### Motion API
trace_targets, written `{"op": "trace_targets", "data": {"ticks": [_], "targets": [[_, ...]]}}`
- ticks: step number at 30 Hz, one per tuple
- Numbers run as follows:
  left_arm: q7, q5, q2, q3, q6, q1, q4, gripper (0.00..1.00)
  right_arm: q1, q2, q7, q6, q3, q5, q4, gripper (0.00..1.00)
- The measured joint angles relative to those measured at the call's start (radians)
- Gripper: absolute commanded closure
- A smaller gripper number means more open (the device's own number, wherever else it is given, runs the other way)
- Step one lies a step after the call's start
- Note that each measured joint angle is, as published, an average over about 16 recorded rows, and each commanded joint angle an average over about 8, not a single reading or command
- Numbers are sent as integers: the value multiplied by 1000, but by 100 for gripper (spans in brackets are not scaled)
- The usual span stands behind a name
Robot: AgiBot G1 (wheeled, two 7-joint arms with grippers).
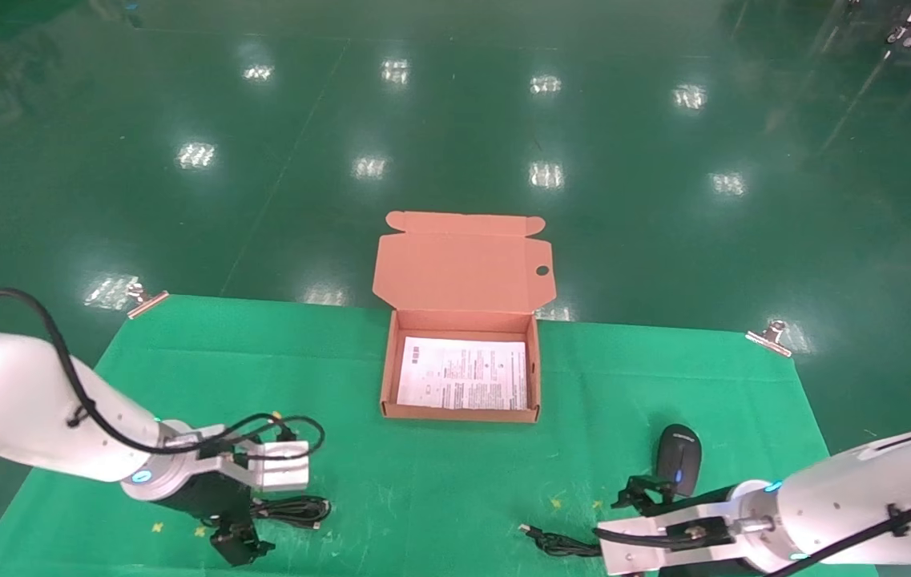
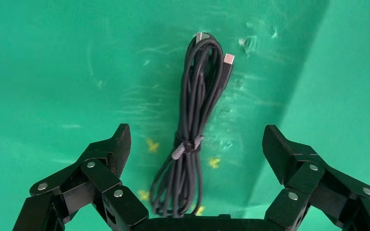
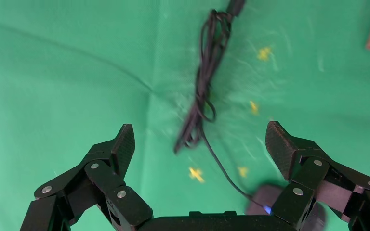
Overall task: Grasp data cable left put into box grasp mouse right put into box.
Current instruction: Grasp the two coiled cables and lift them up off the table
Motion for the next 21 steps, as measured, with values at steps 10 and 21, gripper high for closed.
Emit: {"op": "trace_targets", "data": {"ticks": [10, 21], "targets": [[101, -51, 52, -30, -61, -43, 273, 0, -18, -70, -17, 72, -9, -21, -134, 0], [201, -75, 82, -43, -102, -66, 424, 96, -22, -121, -54, 127, -18, -43, -250, 100]]}}
